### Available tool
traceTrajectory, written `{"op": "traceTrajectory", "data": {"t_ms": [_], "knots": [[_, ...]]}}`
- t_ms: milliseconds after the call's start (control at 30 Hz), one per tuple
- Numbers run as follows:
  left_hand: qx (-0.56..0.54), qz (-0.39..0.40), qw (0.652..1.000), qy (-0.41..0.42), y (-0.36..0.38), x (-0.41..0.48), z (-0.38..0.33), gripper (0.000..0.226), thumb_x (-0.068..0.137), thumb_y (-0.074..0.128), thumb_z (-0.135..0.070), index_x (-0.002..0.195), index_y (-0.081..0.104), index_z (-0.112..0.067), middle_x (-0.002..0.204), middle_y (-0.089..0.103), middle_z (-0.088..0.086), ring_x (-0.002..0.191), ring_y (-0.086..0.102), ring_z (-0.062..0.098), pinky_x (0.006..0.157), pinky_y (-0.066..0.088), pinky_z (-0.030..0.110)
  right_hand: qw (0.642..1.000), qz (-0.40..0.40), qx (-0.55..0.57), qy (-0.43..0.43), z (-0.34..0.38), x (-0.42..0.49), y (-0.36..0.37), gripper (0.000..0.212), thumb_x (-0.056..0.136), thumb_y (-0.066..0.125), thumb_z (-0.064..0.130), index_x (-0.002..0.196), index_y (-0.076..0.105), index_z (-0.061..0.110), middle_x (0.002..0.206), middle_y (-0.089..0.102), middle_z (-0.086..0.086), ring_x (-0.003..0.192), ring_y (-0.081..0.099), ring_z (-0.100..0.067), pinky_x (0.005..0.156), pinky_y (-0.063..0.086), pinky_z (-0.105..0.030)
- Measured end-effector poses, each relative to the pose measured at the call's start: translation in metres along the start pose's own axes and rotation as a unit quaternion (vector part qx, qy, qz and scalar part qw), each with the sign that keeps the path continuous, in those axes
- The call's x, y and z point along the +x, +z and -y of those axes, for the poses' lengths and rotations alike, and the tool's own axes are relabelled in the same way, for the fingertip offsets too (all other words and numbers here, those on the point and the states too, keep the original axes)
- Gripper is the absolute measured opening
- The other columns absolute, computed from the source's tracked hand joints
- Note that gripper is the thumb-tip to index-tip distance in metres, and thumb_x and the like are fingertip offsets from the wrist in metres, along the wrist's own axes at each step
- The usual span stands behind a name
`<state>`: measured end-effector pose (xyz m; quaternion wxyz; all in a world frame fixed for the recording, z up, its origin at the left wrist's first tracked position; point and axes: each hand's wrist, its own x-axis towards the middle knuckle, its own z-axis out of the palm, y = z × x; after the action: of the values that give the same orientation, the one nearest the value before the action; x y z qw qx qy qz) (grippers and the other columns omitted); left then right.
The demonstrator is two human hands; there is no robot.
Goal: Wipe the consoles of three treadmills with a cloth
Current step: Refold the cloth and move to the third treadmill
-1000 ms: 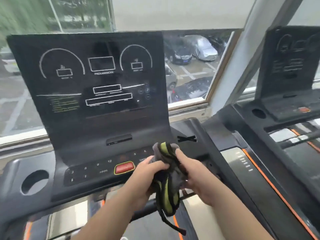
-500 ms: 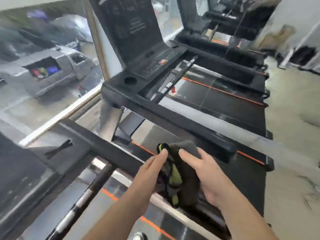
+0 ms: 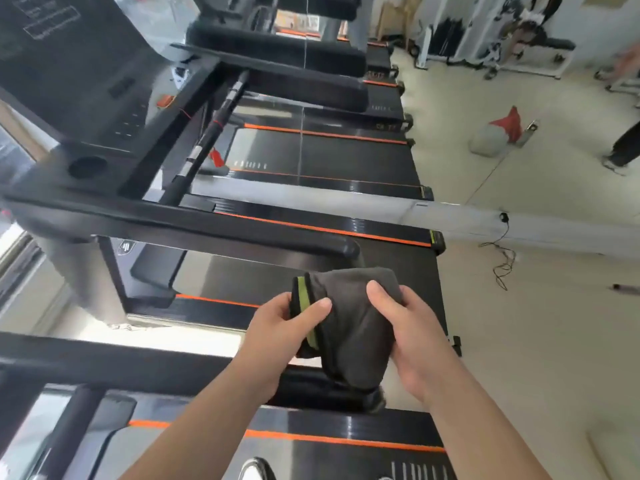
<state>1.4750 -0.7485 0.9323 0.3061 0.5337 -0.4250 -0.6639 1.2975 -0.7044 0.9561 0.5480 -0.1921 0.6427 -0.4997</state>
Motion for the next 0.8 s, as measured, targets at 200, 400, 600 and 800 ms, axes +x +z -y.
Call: {"op": "traceTrajectory", "data": {"t_ms": [200, 400, 600, 800], "knots": [[0.123, 0.018, 0.989, 0.075, 0.120, 0.013, -0.005, 0.008, 0.094, 0.070, -0.020, 0.097, 0.071, -0.027, 0.092, 0.076, -0.003, 0.093, 0.073, 0.017, 0.085, 0.062, 0.042, 0.999, -0.010, 0.041, 0.008, 0.000, 0.028, -0.115, 0.027, 0.098, 0.070, 0.035, 0.118, 0.069, 0.018, 0.109, 0.080, -0.003, 0.105, 0.076, -0.021, 0.094, 0.061, -0.049], [0.085, 0.097, 0.989, 0.069, 0.239, 0.014, -0.011, 0.010, 0.103, 0.061, -0.022, 0.107, 0.070, -0.022, 0.105, 0.077, 0.000, 0.106, 0.072, 0.018, 0.099, 0.057, 0.045, 0.989, 0.020, 0.113, 0.094, 0.001, 0.049, -0.220, 0.048, 0.100, 0.060, 0.051, 0.135, 0.064, 0.019, 0.126, 0.075, -0.008, 0.118, 0.072, -0.028, 0.106, 0.053, -0.053], [0.082, 0.129, 0.986, 0.062, 0.289, 0.031, -0.020, 0.019, 0.109, 0.051, -0.026, 0.118, 0.067, -0.022, 0.115, 0.076, 0.005, 0.114, 0.070, 0.024, 0.106, 0.052, 0.052, 0.955, 0.076, 0.208, 0.197, 0.011, 0.076, -0.264, 0.068, 0.098, 0.049, 0.065, 0.124, 0.076, 0.008, 0.130, 0.070, -0.023, 0.120, 0.068, -0.041, 0.114, 0.044, -0.057], [-0.055, 0.191, 0.980, 0.003, 0.279, 0.076, -0.044, 0.031, 0.111, 0.045, -0.020, 0.135, 0.062, -0.010, 0.131, 0.071, 0.013, 0.126, 0.065, 0.029, 0.110, 0.049, 0.045, 0.956, 0.127, 0.195, 0.180, 0.049, 0.127, -0.247, 0.063, 0.102, 0.046, 0.061, 0.101, 0.085, 0.012, 0.116, 0.077, -0.019, 0.101, 0.077, -0.031, 0.094, 0.056, -0.047]]}}
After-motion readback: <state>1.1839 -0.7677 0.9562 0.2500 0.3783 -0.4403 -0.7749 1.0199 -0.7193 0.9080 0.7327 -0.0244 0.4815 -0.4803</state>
